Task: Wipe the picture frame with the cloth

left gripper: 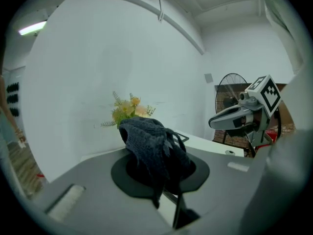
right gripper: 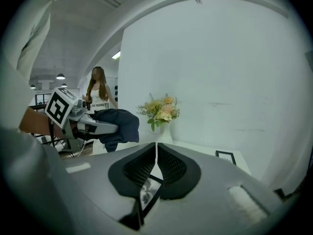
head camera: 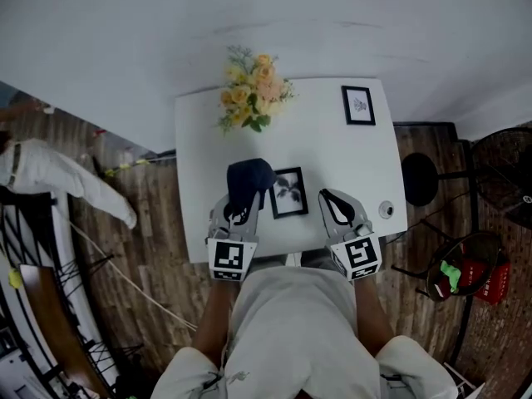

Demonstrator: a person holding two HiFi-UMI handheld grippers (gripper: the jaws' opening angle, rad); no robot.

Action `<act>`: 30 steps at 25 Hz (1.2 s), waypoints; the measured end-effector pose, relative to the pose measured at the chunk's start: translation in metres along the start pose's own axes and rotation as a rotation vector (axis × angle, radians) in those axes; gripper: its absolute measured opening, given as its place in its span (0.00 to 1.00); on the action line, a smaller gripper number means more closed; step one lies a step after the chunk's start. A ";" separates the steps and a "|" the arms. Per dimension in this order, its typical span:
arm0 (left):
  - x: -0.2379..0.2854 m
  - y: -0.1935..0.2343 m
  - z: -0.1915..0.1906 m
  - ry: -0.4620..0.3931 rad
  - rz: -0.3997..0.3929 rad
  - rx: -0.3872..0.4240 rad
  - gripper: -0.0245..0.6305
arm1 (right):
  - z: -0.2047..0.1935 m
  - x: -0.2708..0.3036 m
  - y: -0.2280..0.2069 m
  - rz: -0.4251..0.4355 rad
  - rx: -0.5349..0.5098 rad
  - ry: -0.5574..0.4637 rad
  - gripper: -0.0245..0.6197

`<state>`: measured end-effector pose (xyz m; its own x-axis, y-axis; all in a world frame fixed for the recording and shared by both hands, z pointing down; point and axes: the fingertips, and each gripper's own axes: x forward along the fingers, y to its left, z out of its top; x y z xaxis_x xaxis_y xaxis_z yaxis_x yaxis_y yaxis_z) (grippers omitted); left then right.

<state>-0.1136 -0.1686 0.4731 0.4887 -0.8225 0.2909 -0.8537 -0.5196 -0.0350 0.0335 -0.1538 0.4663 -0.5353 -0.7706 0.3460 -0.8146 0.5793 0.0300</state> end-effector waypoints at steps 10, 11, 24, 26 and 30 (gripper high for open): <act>-0.017 -0.011 0.034 -0.099 -0.026 0.039 0.16 | 0.021 -0.015 0.007 -0.028 -0.040 -0.037 0.04; -0.018 -0.012 0.035 -0.106 -0.027 0.037 0.16 | 0.021 -0.016 0.008 -0.033 -0.037 -0.036 0.04; -0.025 -0.021 0.051 -0.134 -0.009 0.032 0.16 | 0.034 -0.023 0.008 -0.014 -0.050 -0.062 0.04; -0.026 -0.026 0.054 -0.136 0.000 0.044 0.16 | 0.034 -0.027 0.006 -0.007 -0.051 -0.066 0.04; -0.029 -0.041 0.056 -0.130 0.010 0.051 0.16 | 0.034 -0.041 0.001 0.005 -0.045 -0.078 0.04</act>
